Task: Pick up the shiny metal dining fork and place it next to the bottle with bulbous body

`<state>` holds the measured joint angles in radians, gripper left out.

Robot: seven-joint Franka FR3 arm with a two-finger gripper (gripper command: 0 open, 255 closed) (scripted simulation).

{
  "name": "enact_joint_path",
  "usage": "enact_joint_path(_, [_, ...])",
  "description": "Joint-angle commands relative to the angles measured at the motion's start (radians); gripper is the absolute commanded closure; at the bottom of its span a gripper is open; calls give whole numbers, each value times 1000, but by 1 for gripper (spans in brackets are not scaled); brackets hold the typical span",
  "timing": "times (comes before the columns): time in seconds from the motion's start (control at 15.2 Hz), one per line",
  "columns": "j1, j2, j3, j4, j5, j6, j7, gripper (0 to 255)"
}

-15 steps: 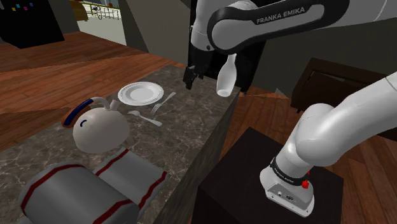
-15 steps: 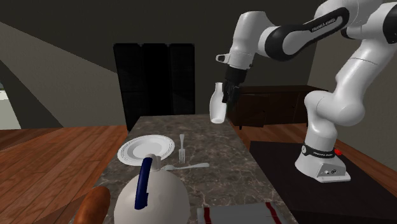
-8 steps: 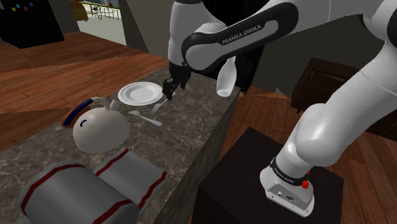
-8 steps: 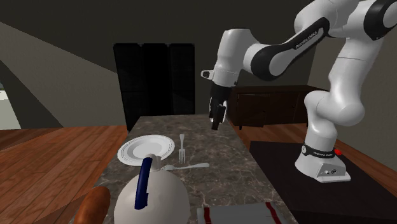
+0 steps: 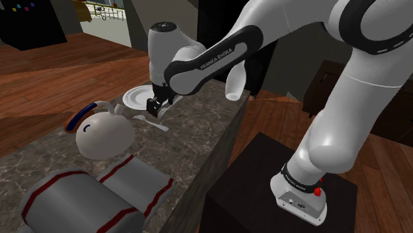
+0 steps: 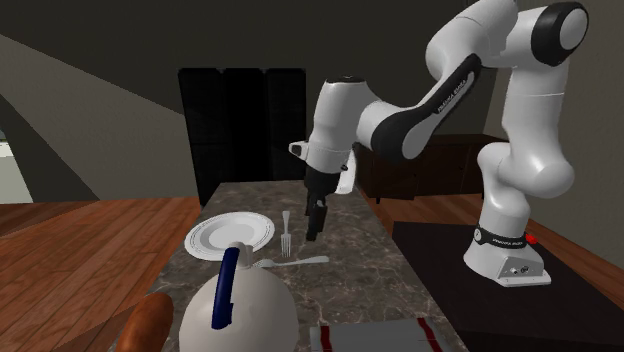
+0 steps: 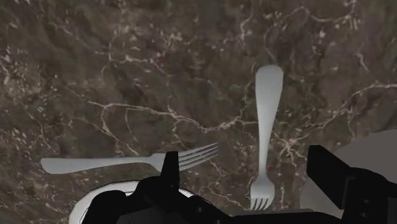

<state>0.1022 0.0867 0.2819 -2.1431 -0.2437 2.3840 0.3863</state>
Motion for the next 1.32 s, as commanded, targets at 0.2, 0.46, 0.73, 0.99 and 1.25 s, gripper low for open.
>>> enact_joint_path(0.2, [45, 201, -6, 159, -101, 22, 102, 0])
enact_joint_path(0.46, [62, 270, -21, 195, -133, 50, 130, 0])
enact_joint_path(0.73, [67, 312, -34, 201, -155, 84, 144, 0])
enact_joint_path(0.99, [67, 318, -35, 202, -159, 89, 146, 0])
enact_joint_path(1.25, [67, 318, -35, 202, -159, 89, 146, 0])
